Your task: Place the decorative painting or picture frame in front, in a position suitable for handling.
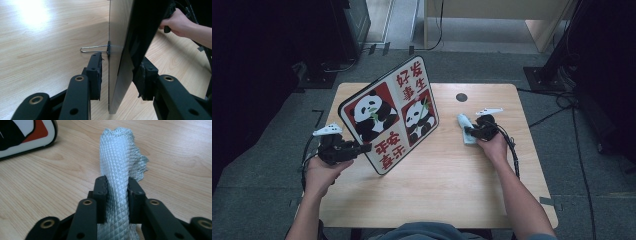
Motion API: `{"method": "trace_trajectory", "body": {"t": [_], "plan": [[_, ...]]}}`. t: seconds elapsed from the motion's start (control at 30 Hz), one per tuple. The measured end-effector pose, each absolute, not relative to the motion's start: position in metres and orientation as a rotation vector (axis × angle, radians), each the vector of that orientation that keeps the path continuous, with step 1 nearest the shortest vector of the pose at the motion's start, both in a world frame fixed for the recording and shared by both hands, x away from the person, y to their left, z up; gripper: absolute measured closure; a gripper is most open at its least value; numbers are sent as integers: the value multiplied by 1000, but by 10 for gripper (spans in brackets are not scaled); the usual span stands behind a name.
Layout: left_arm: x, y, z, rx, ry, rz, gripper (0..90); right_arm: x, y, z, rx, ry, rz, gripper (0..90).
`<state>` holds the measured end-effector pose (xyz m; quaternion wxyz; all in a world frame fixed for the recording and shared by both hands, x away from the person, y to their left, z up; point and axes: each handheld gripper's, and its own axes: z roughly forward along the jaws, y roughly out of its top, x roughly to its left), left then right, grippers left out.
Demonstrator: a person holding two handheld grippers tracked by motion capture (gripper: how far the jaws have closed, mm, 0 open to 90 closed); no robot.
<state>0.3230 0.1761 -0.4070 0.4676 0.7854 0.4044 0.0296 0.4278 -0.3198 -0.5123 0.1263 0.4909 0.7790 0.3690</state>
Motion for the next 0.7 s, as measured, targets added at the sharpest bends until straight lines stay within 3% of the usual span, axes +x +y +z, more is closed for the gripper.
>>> {"method": "trace_trajectory", "body": {"t": [0.3,0.7], "plan": [[327,170,-412,1921,990,57,699,430,-316,-508,1492,2282,1039,802],[331,166,-414,1917,956,67,786,428,-311,-491,1462,2300,1055,805]]}}
